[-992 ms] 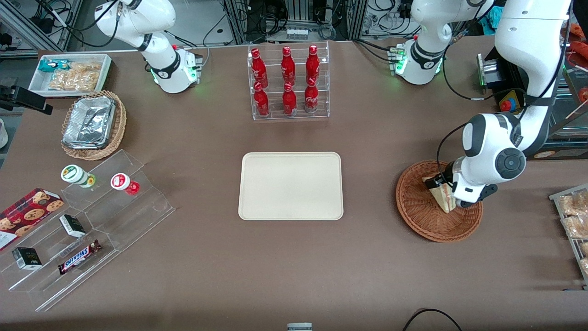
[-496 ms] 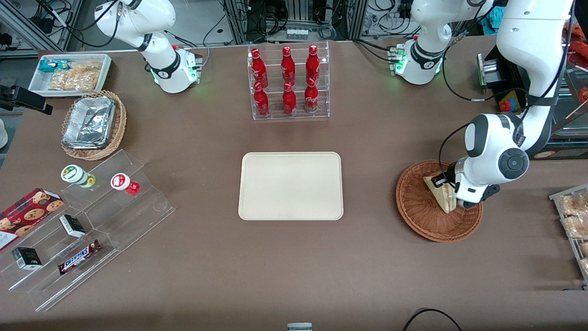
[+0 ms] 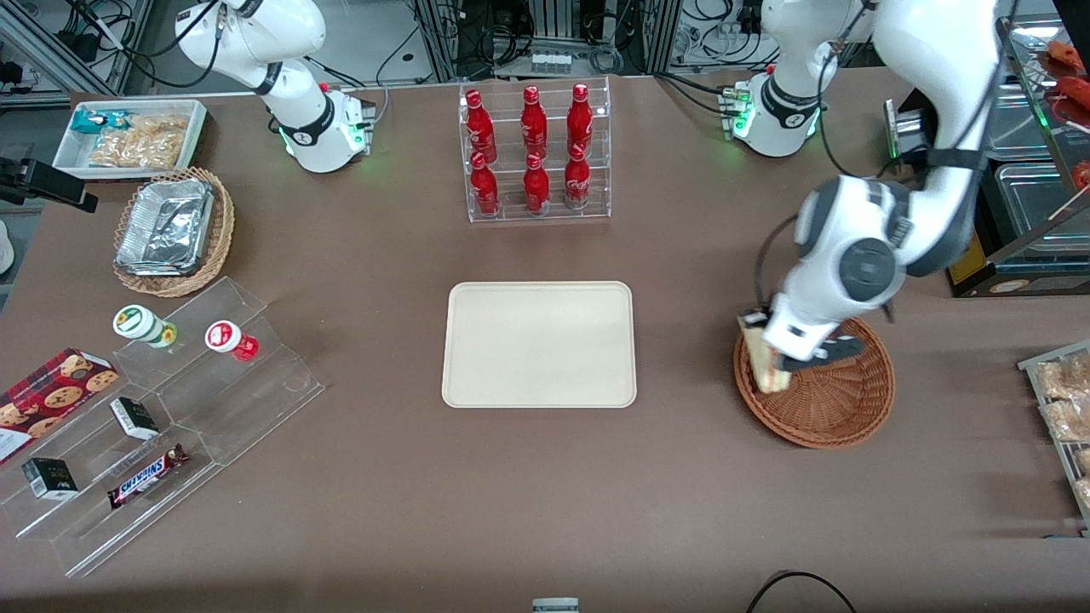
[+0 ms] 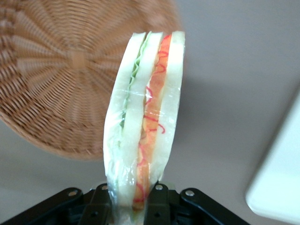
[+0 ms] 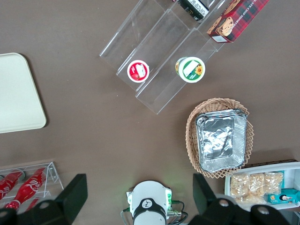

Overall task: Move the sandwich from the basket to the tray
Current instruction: 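Lift the sandwich and carry it over the cream tray, then lower the sandwich onto the tray and open the left gripper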

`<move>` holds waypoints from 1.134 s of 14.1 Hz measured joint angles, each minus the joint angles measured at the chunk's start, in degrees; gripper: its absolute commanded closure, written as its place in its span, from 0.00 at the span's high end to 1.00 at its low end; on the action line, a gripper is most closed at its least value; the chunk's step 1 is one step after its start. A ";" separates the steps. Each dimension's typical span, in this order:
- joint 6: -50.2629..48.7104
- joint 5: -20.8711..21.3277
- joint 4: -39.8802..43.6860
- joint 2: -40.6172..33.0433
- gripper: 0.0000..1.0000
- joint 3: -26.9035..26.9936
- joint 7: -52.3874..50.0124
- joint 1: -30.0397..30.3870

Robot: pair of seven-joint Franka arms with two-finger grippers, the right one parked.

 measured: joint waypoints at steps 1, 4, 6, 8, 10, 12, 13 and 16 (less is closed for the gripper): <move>-3.83 0.15 3.47 0.38 0.20 -0.10 -2.67 -3.10; -10.25 0.09 15.57 5.27 0.20 -0.26 -12.32 -12.49; -10.25 0.36 23.61 12.64 0.20 -0.23 -20.94 -19.46; -10.15 0.61 31.45 21.04 0.20 -0.17 -25.77 -24.52; -9.90 0.64 37.10 27.14 0.20 -0.08 -27.85 -27.00; -8.45 0.65 39.97 29.84 0.21 -0.08 -28.60 -28.17; -7.83 0.65 40.58 30.31 0.23 -0.09 -28.67 -28.62; -6.89 0.65 40.94 31.09 0.29 -0.08 -28.91 -29.73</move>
